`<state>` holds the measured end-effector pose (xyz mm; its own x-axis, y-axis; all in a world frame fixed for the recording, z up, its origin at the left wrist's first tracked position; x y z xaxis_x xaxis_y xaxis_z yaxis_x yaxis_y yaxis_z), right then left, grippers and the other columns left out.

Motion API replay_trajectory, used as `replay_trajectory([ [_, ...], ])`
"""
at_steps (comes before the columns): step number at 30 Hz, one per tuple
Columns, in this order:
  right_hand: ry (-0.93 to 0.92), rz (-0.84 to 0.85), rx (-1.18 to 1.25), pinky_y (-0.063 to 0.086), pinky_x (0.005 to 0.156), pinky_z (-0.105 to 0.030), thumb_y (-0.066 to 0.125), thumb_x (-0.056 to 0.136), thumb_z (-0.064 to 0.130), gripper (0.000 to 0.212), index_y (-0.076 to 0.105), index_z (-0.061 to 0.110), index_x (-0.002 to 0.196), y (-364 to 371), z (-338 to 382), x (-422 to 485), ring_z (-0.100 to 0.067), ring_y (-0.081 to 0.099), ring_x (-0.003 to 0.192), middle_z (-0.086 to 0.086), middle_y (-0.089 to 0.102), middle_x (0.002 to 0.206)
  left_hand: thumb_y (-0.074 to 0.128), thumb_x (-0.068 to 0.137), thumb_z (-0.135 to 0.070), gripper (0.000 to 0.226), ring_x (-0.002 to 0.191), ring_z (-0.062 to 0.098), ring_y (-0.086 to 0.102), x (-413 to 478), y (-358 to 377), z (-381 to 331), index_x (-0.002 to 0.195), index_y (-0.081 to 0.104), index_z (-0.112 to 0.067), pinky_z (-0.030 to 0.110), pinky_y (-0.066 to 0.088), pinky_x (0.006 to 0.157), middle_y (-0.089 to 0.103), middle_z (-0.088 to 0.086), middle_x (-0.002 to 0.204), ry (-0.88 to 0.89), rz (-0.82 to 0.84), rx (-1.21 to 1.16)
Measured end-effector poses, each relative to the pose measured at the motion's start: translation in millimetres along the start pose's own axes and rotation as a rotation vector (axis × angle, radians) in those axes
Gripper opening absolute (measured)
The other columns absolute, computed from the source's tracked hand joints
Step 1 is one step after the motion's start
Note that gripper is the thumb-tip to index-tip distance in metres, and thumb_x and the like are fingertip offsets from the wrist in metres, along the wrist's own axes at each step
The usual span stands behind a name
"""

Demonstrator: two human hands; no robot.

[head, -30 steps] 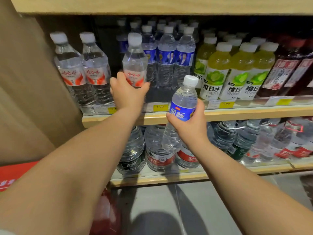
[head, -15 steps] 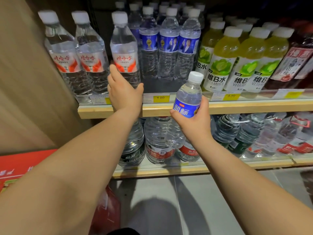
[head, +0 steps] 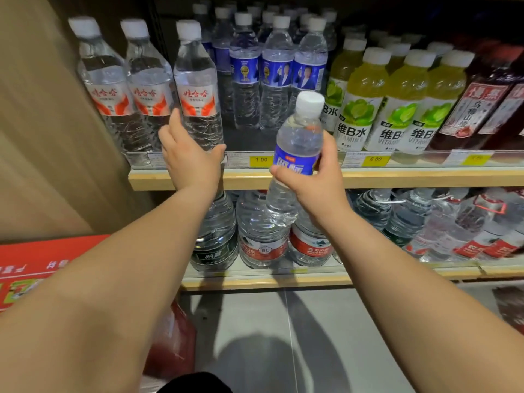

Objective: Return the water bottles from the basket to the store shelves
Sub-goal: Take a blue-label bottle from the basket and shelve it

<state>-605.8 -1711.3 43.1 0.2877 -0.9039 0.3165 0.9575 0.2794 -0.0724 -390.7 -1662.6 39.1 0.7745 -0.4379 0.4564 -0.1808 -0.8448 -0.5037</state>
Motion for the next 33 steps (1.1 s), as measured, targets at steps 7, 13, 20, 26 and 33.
replay_trajectory([
  [7,-0.219,0.043,-0.061,0.050,0.095,-0.024,0.085,0.066,0.018,0.078,0.043,0.016,0.131,31,59,20,-0.005,0.057,0.112,0.006,0.058,0.120,0.075,0.077,-0.041,0.045,0.098,0.020,0.057,-4,-23,40,0.112,0.056,-0.020,0.035,0.047,0.084,0.059,0.001,0.102,0.061,0.221,0.005],
  [13,-0.318,-0.026,-0.122,0.037,0.086,0.000,0.083,0.068,0.014,0.078,0.039,0.009,0.133,57,65,46,0.022,0.046,0.103,0.025,0.046,0.111,0.074,0.077,-0.044,0.030,0.097,0.024,0.058,-8,-23,63,0.093,0.068,-0.019,0.031,0.043,0.082,0.066,0.003,0.096,0.199,0.381,0.153],
  [20,-0.162,-0.004,-0.190,0.052,0.093,-0.025,0.085,0.065,0.015,0.069,0.040,0.011,0.117,74,44,89,-0.009,0.060,0.105,0.001,0.057,0.115,0.072,0.076,-0.048,0.031,0.102,0.024,0.052,0,-17,65,0.093,0.068,-0.021,0.031,0.035,0.091,0.063,-0.001,0.095,0.334,0.379,0.157],
  [26,0.018,0.009,-0.105,0.055,0.078,-0.020,0.080,0.069,0.008,0.076,0.037,0.012,0.132,85,24,106,-0.005,0.064,0.086,0.010,0.059,0.096,0.071,0.075,-0.051,0.036,0.101,0.022,0.051,0,-12,71,0.098,0.066,-0.024,0.031,0.034,0.092,0.061,-0.004,0.097,0.341,0.368,0.142],
  [33,0.221,0.144,-0.411,0.046,0.084,-0.028,0.083,0.068,0.038,0.058,0.055,0.010,0.110,92,-12,96,-0.015,0.055,0.096,0.001,0.058,0.102,0.070,0.074,-0.055,0.034,0.103,0.021,0.051,1,-12,71,0.093,0.066,-0.027,0.028,0.030,0.092,0.058,-0.007,0.094,0.339,0.382,0.155],
])
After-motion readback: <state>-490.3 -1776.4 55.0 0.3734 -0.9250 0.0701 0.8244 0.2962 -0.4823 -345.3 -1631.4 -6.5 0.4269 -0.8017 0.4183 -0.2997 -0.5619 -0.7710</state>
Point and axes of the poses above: each hand's wrist, its own x-axis towards the middle knuckle, its own y-axis out of the palm, z = x × y, the point moved 5 cm from there along x, towards the middle knuckle
